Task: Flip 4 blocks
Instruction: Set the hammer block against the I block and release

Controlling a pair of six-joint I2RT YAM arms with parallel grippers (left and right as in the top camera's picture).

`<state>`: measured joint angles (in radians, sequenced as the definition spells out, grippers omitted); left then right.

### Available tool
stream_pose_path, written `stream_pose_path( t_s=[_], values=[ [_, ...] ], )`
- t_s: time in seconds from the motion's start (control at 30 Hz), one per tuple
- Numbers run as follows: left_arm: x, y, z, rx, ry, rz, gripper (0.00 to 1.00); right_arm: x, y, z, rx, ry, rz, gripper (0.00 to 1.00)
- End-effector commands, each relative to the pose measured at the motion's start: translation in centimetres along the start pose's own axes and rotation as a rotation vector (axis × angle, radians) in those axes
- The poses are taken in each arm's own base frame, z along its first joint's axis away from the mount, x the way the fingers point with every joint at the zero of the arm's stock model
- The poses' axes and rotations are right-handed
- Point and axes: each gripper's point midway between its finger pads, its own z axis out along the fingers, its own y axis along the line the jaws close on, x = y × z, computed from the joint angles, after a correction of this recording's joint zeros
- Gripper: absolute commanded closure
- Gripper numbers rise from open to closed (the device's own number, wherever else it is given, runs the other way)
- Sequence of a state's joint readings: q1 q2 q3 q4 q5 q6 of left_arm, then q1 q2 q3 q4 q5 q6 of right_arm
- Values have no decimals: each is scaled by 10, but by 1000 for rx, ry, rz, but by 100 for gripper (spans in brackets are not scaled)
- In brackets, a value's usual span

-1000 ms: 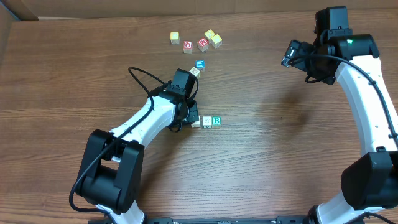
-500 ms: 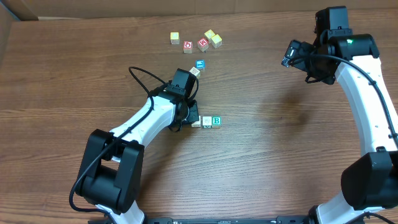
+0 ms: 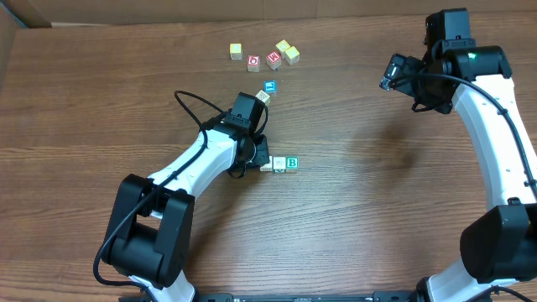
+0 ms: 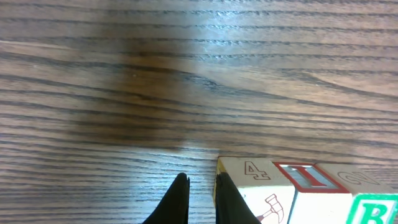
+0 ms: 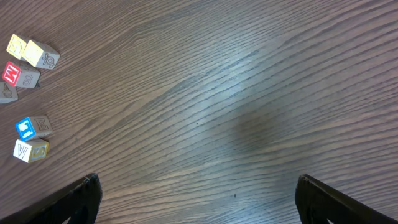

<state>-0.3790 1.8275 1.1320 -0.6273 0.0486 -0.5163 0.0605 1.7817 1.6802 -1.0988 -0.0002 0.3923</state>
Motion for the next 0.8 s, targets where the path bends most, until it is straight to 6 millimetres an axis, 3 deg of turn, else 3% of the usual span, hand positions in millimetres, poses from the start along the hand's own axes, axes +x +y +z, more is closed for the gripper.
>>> stream_pose_path(
  t_s=[0.0, 0.6, 0.77],
  values=[
    [7, -5, 5, 27, 32, 25, 91, -3, 1, -5, -9, -16, 5, 0],
    [8, -5, 3, 34, 40, 21, 94, -3, 1, -5, -9, -16, 5, 0],
    [-11, 0, -23, -19, 10, 7, 92, -3, 1, -5, -9, -16, 5, 0]
  ],
)
